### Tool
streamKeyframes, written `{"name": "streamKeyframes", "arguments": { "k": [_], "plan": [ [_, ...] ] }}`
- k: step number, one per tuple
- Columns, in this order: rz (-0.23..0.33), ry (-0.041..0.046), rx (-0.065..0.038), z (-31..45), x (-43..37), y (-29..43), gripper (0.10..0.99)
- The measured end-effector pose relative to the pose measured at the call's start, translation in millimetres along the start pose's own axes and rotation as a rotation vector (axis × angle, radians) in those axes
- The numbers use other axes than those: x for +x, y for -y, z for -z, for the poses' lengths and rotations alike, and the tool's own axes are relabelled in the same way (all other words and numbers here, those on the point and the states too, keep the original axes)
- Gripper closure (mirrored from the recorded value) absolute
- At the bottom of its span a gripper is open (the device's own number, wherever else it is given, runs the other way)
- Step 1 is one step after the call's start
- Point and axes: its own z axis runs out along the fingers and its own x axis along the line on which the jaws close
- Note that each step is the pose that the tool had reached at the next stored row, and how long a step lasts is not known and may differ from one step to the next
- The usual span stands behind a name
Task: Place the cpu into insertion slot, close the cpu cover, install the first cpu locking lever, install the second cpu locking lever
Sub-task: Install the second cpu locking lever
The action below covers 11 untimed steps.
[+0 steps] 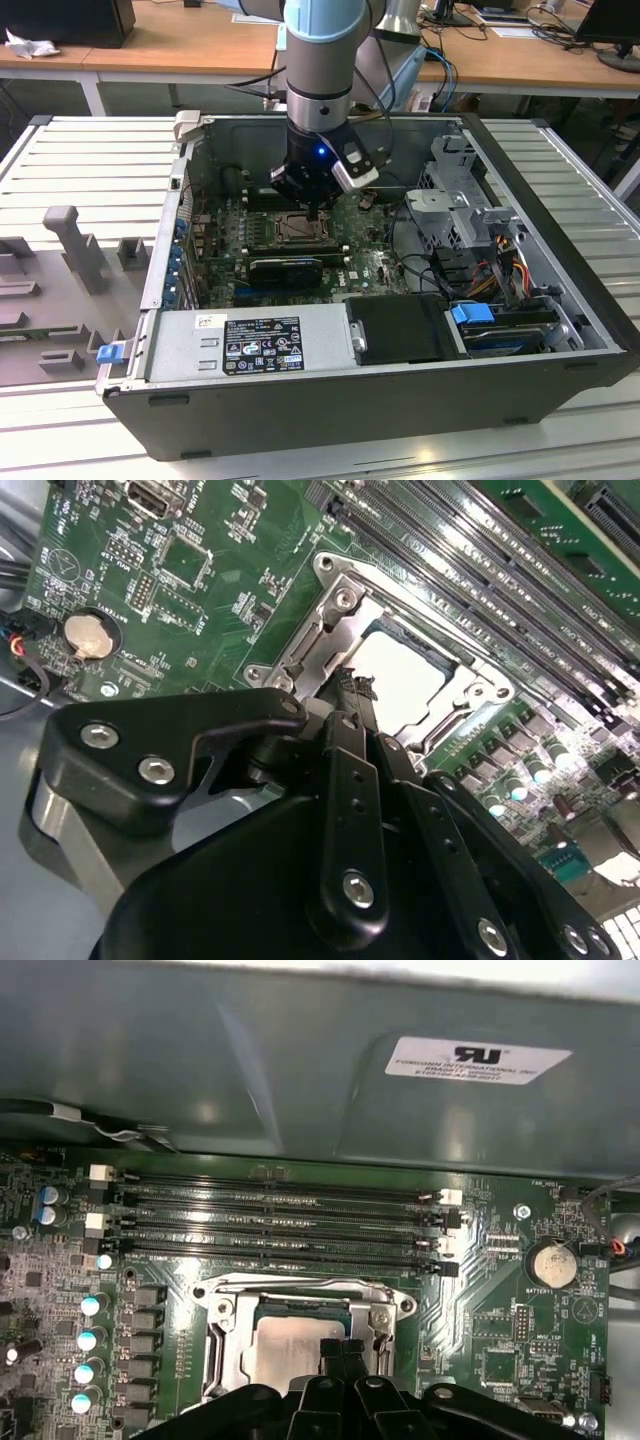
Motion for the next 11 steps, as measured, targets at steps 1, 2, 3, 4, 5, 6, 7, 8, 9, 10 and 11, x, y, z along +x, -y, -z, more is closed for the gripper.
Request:
{"name": "streamKeyframes", "arguments": {
  "k": [1, 2, 3, 4, 5, 6, 7, 8, 9, 10, 11],
  "plan": [
    [0.000, 0.0000, 0.000, 1.8, -0.1, 0.0, 0.980],
    [0.000, 0.0000, 0.000, 4.1, -0.1, -0.1, 0.980],
    [0.000, 0.0001, 0.000, 6.7, -0.2, -0.2, 0.980],
    [0.000, 0.0000, 0.000, 10.1, -0.3, -0.4, 0.980],
    [0.000, 0.0000, 0.000, 16.0, -0.5, -0.6, 0.980],
    [0.000, 0.0001, 0.000, 18.2, -0.6, -0.7, 0.980],
    [0.000, 0.0001, 0.000, 19.2, -0.6, -0.4, 0.980],
    [0.000, 0.0001, 0.000, 19.3, -0.5, 1.6, 0.980],
    [0.000, 0.0000, 0.000, 19.4, -0.4, 2.9, 0.980],
    [0.000, 0.0000, 0.000, 19.3, -0.3, 3.8, 0.980],
    [0.000, 0.0001, 0.000, 19.1, -0.2, 5.3, 0.980]
  ]
}}
